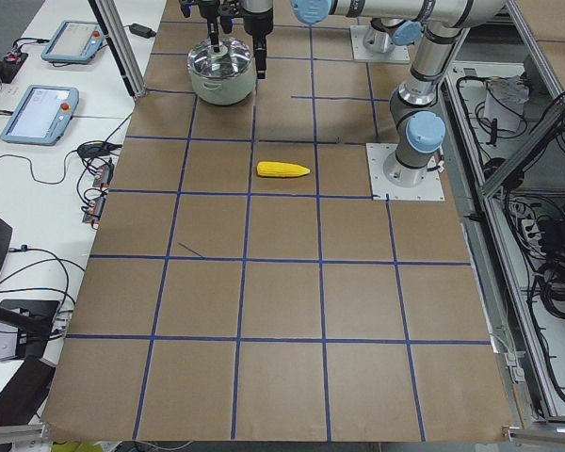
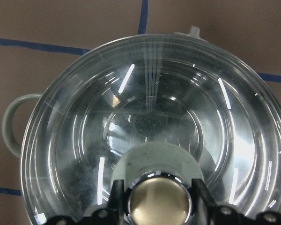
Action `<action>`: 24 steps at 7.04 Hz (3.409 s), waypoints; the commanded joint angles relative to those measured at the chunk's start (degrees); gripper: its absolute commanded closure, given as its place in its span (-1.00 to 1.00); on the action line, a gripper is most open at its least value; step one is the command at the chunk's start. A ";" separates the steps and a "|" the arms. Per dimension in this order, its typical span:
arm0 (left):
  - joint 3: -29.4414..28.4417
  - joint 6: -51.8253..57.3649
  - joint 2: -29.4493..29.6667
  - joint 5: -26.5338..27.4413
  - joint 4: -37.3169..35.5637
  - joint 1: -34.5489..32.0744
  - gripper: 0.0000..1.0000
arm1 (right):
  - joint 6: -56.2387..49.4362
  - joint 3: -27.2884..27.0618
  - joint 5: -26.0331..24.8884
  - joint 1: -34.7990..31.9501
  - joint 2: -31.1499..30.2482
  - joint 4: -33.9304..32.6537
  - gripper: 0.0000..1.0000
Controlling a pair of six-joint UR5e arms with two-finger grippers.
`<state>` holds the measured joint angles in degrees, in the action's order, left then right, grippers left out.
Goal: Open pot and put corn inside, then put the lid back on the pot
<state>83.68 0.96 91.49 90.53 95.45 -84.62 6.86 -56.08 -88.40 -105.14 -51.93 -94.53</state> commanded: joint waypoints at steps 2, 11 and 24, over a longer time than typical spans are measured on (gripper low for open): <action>3.74 7.26 -0.17 0.17 -0.69 0.51 -1.00 | -3.76 2.81 -0.10 1.94 -3.77 2.58 0.25; 42.08 23.83 5.34 -0.09 -48.73 13.25 -1.00 | -13.45 2.73 -4.76 18.74 -2.21 4.79 0.51; 9.64 0.30 13.25 -5.44 -26.75 -5.17 0.50 | -12.74 3.17 -4.06 19.71 -1.33 4.88 0.51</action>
<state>101.92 5.47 101.77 86.64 63.75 -86.17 -5.92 -52.85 -92.45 -85.33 -53.33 -89.65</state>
